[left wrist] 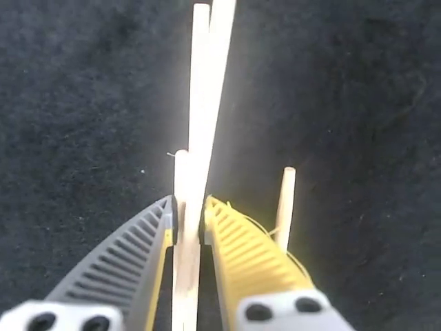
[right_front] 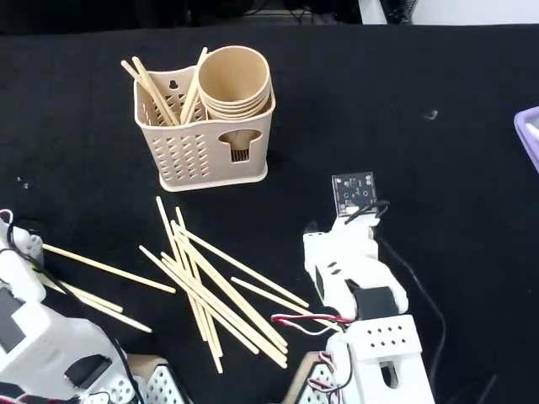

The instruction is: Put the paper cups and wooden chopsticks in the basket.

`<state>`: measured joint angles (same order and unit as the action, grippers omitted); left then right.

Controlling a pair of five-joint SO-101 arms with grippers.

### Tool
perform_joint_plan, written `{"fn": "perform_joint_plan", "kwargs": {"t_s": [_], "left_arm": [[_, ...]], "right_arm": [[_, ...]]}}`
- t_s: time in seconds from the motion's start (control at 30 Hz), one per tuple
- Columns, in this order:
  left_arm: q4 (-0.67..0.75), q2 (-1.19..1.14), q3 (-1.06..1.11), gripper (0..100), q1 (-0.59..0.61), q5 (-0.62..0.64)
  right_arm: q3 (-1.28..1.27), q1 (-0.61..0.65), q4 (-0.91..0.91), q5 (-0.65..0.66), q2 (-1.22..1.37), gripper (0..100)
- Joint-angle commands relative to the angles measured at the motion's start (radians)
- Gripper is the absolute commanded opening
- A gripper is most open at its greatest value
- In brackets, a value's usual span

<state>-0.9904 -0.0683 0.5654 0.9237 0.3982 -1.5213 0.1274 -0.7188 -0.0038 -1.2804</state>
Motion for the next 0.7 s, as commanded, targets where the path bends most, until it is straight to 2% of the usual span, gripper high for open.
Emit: {"fn": "perform_joint_plan", "kwargs": {"t_s": [0.0, 0.23, 0.4, 0.57, 0.67], "left_arm": [[-0.117, 0.003, -0.197, 3, 0.039, 0.032], [-0.420, 0.003, -0.588, 3, 0.030, 0.026], [-0.535, 0.003, -0.754, 3, 0.030, 0.026], [-0.597, -0.006, -0.680, 3, -0.004, -0.026], [-0.551, -0.009, -0.564, 3, -0.015, -0.031]], "right_arm": [[0.004, 0.017, 0.017, 0.002, -0.027, 26.1], [0.004, 0.017, 0.017, 0.002, -0.027, 26.1], [0.004, 0.017, 0.017, 0.002, -0.027, 26.1], [0.004, 0.017, 0.017, 0.002, -0.027, 26.1], [0.004, 0.017, 0.017, 0.002, -0.027, 26.1]]}}
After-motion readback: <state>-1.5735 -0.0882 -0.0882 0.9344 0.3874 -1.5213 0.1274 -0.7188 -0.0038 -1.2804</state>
